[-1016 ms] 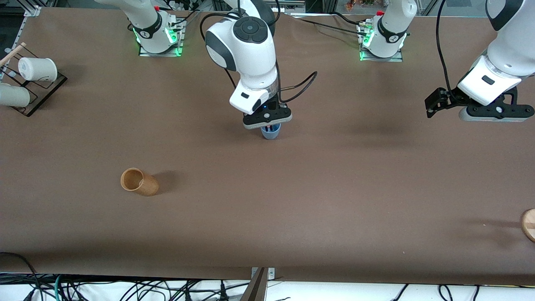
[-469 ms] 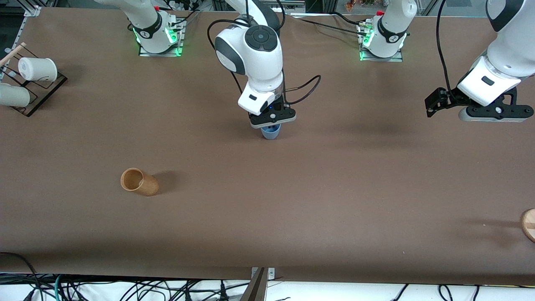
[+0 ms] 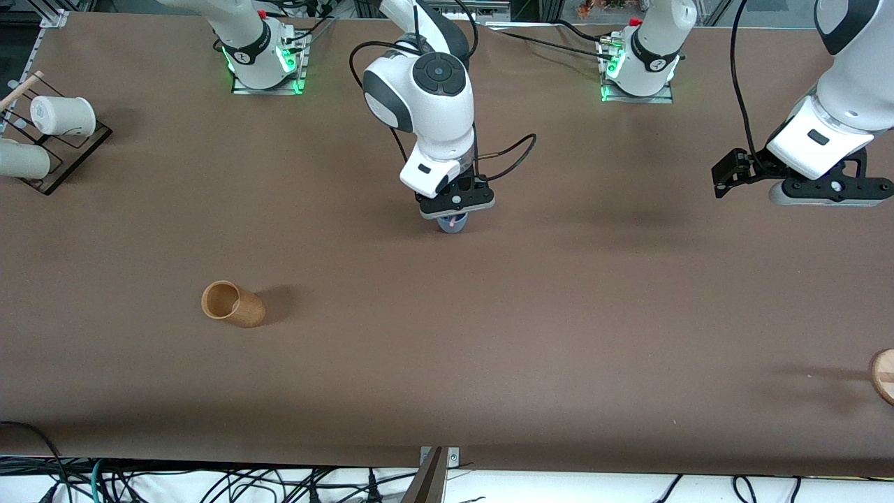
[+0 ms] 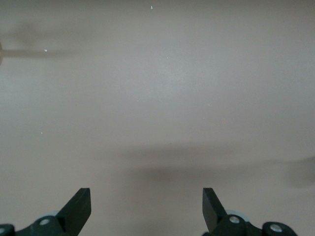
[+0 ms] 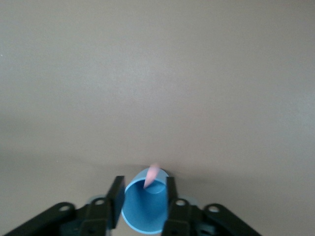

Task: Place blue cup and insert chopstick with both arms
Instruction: 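Open the right gripper and withdraw it from the blue cup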

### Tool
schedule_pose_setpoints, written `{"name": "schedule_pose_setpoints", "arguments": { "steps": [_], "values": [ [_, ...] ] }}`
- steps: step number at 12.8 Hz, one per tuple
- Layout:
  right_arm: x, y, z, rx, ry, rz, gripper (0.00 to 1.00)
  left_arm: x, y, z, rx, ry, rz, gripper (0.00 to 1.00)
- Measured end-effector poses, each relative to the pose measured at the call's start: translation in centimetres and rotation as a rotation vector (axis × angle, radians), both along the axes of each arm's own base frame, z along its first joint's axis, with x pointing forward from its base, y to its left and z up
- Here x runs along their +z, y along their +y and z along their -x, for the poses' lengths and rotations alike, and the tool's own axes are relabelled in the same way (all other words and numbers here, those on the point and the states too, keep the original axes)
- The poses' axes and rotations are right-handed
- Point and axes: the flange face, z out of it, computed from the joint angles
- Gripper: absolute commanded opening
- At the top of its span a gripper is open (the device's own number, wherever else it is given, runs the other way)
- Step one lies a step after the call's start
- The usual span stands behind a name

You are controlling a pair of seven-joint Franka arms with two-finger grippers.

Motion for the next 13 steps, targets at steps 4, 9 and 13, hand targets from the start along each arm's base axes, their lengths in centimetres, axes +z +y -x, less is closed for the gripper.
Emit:
{"name": "schedule_pose_setpoints", "arguments": {
  "steps": [4,9,13],
  "values": [
    [2.0,-1.6,-1.2,-0.030,-0.007,0.002,1.00,0.0,-0.2,0.0,-0.001,0.001,0.005,1.00],
    [8.5,-14.2,-7.8,-0.034,0.070,0.058,1.00,0.0,-0.4,0.1,0.010,0.011,0.054,1.00],
    [14.1,-28.3,-10.8,0.046,0.180,0.081,1.00,0.0,-0.4,0.1,0.011,0.012,0.054,1.00]
  ]
}}
